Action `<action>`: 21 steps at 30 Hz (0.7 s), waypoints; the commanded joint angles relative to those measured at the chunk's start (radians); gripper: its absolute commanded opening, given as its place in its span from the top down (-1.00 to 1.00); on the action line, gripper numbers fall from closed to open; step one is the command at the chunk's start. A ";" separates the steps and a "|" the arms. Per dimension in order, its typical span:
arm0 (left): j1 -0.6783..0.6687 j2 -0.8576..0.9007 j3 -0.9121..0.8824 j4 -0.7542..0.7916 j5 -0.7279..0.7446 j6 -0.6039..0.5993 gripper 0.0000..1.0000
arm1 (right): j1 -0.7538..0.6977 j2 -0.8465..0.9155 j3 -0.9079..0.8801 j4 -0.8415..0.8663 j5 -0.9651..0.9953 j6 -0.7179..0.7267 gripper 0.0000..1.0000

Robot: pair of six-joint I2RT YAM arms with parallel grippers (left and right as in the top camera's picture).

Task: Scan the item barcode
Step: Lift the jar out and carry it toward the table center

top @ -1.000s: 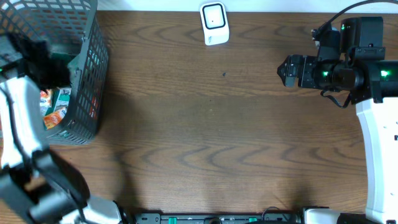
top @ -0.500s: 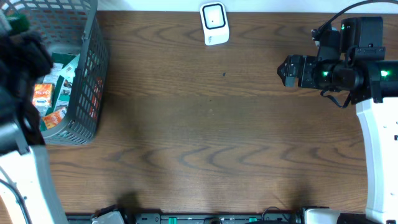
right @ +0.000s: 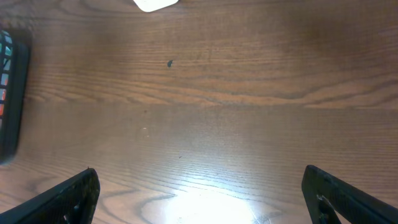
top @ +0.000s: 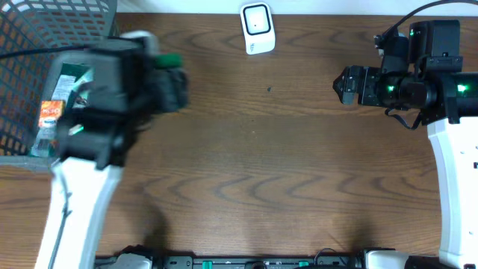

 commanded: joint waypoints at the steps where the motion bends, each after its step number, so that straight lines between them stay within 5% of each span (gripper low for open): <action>1: -0.119 0.117 -0.028 0.002 -0.032 -0.064 -0.05 | 0.001 0.005 0.020 0.000 -0.008 -0.015 -0.98; 12: -0.373 0.510 -0.028 0.089 -0.049 -0.145 -0.07 | 0.001 0.005 0.020 0.000 -0.008 -0.015 -0.98; 21: -0.454 0.667 -0.028 0.183 -0.050 -0.160 -0.07 | 0.001 0.005 0.020 0.000 -0.008 -0.014 -0.99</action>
